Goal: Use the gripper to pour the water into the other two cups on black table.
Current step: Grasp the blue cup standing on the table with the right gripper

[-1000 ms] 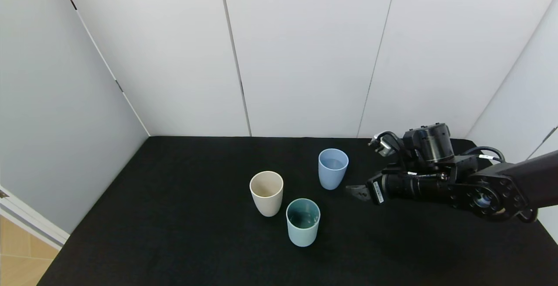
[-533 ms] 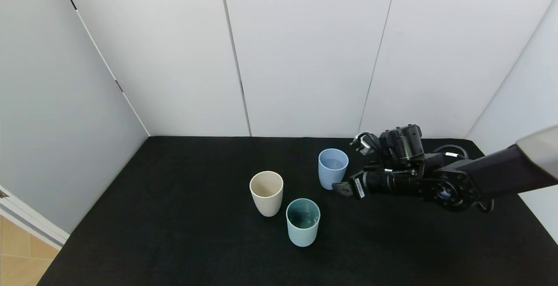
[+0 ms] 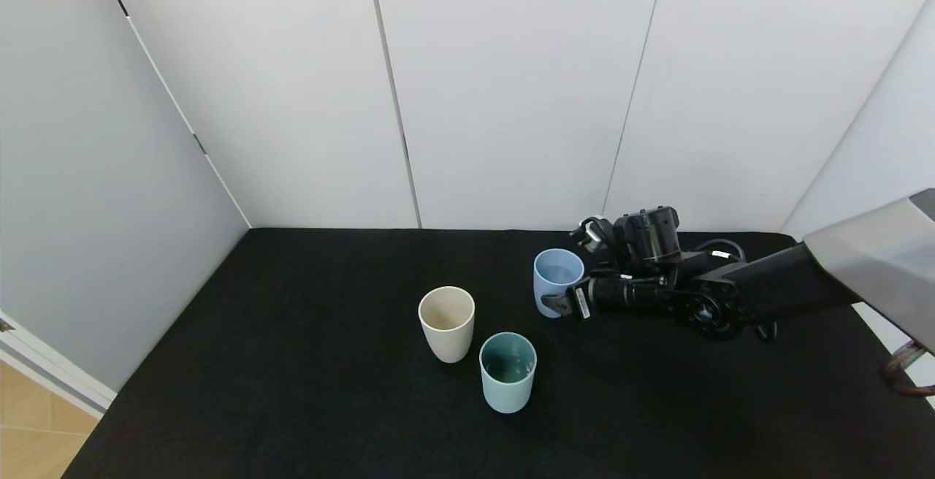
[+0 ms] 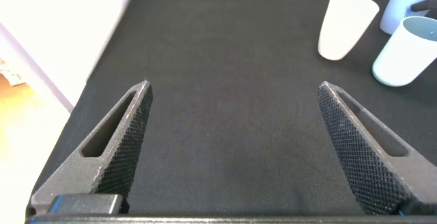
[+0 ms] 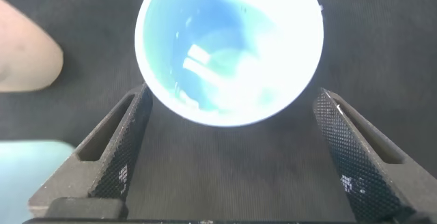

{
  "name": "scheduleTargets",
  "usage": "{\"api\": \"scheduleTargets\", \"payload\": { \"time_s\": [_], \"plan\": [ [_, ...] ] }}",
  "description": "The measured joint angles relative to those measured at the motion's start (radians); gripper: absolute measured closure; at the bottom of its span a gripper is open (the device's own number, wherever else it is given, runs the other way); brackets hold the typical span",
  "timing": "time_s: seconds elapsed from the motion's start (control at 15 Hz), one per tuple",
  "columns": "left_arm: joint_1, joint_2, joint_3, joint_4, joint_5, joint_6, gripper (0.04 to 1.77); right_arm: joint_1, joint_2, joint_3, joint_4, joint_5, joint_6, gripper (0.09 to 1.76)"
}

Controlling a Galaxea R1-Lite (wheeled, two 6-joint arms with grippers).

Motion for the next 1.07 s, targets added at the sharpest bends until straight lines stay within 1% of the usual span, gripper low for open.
{"api": "scheduleTargets", "payload": {
  "time_s": [0.67,1.07],
  "plan": [
    [0.0,0.0,0.0,0.0,0.0,0.0,0.09,0.005,0.091,-0.123,-0.002,-0.005,0.0,0.14],
    [0.0,0.0,0.0,0.0,0.0,0.0,0.09,0.024,0.125,-0.166,-0.004,-0.041,0.001,0.14]
  ]
}}
